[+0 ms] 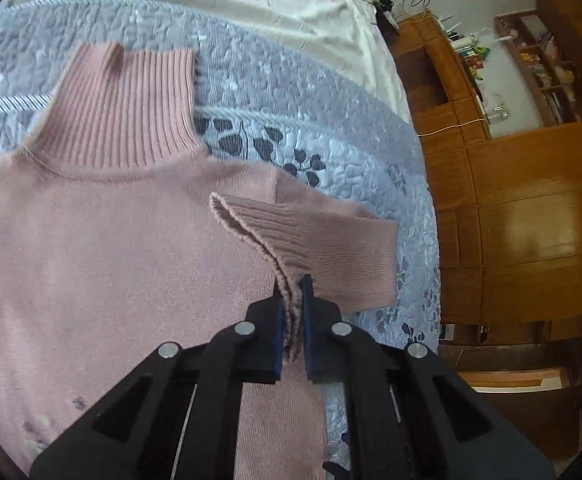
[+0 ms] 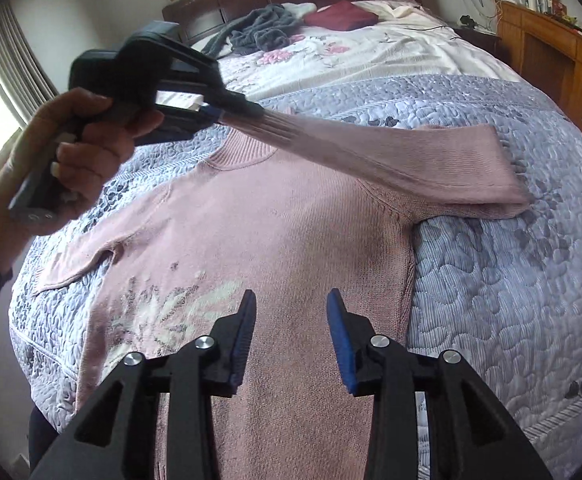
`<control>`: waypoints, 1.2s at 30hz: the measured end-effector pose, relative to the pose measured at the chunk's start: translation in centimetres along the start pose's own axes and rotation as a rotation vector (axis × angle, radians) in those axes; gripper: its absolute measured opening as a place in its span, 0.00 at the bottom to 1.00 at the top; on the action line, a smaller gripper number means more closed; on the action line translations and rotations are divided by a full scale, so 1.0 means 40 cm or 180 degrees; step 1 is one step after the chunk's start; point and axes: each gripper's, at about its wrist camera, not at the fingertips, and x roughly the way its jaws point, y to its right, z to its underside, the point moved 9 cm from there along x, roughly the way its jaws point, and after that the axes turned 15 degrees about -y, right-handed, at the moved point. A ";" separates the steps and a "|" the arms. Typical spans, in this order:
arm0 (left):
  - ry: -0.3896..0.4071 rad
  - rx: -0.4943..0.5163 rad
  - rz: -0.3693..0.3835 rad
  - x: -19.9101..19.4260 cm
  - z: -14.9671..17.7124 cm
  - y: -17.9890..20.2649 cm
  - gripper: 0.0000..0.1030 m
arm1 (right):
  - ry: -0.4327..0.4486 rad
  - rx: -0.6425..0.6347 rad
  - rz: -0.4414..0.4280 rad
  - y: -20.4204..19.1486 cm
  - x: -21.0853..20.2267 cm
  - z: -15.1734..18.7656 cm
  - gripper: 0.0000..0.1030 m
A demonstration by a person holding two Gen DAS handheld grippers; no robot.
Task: Fold small clothes
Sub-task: 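Carry the sleeve across the sweater body with the left tool and release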
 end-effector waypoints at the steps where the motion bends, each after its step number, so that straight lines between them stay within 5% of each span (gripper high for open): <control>1: 0.0032 0.0026 -0.0016 -0.035 0.005 0.000 0.05 | -0.0006 0.0003 -0.0010 -0.004 -0.001 0.000 0.36; 7: 0.0174 0.0066 -0.0185 -0.212 0.040 -0.059 0.05 | 0.0003 -0.0003 -0.0062 -0.034 -0.007 -0.002 0.36; 15: 0.0243 -0.0156 -0.0276 -0.318 0.071 -0.218 0.05 | -0.0011 -0.0066 -0.0057 -0.072 -0.008 0.001 0.36; 29: 0.0138 -0.0599 -0.0336 -0.328 0.102 -0.526 0.05 | -0.0081 -0.0073 -0.0035 -0.085 0.019 0.003 0.36; 36: 0.0002 -0.0846 -0.0398 -0.256 0.119 -0.654 0.05 | -0.0116 -0.0064 -0.0039 -0.093 0.034 0.001 0.36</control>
